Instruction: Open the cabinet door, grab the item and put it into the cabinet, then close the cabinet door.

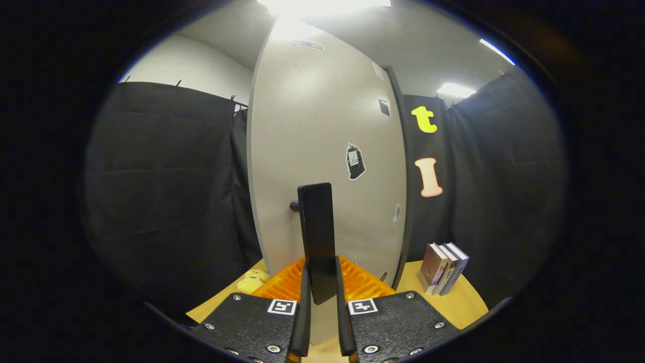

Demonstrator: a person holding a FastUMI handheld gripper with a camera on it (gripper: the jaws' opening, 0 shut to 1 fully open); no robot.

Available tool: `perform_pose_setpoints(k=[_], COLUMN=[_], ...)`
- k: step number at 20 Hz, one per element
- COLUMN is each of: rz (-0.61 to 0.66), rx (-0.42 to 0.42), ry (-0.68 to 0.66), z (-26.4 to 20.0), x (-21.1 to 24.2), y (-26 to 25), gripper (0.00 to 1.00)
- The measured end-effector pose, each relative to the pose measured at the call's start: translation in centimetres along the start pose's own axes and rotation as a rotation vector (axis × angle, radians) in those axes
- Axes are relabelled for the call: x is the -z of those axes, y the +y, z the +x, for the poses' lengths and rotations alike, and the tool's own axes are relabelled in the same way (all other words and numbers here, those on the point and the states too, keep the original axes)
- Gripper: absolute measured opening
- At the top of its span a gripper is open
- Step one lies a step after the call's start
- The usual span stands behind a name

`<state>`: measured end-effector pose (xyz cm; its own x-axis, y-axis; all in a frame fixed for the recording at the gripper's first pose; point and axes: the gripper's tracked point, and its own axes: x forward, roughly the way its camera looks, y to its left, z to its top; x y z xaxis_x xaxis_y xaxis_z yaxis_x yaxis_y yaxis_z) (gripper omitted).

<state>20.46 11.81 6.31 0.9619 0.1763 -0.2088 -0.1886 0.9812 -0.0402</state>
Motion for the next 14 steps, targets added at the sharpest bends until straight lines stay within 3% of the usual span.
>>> perform_pose_setpoints(k=[14], rz=[-0.036], rx=[0.192], ry=[-0.003], z=[-2.7], x=[0.3], y=[-6.1], gripper=[0.13])
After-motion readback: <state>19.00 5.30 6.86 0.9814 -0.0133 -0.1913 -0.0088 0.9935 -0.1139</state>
